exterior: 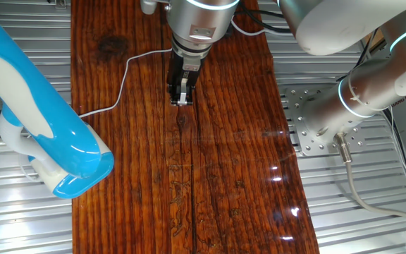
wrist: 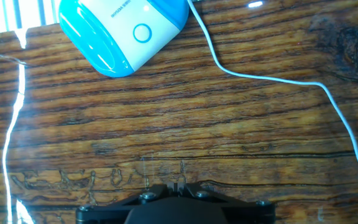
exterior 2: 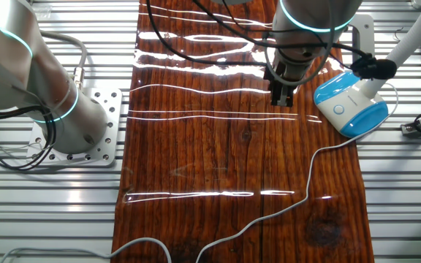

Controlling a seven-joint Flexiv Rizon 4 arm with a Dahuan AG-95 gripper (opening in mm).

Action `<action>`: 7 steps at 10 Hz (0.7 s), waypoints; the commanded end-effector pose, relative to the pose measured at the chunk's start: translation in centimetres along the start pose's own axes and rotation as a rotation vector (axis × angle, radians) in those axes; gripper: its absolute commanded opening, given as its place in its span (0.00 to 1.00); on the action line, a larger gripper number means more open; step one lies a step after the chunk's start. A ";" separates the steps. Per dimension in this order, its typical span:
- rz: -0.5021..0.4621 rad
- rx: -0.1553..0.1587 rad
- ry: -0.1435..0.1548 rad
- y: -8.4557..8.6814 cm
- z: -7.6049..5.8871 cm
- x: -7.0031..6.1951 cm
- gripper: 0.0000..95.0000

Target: Turn on the desk lamp by pressing the button

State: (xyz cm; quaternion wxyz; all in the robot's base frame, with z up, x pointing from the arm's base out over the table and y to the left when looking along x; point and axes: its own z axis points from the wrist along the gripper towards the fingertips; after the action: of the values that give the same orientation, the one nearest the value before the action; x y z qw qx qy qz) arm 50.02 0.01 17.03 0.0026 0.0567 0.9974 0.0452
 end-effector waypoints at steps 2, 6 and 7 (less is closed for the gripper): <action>-0.001 0.000 0.000 0.0 0.0 0.0 0.00; -0.018 0.033 -0.013 -0.2 0.6 -0.1 0.00; -0.018 0.032 -0.013 -0.2 0.8 -0.2 0.00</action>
State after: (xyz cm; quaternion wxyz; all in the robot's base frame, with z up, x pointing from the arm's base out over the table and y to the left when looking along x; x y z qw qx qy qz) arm 50.25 -0.13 15.92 0.0122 0.0475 0.9984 0.0281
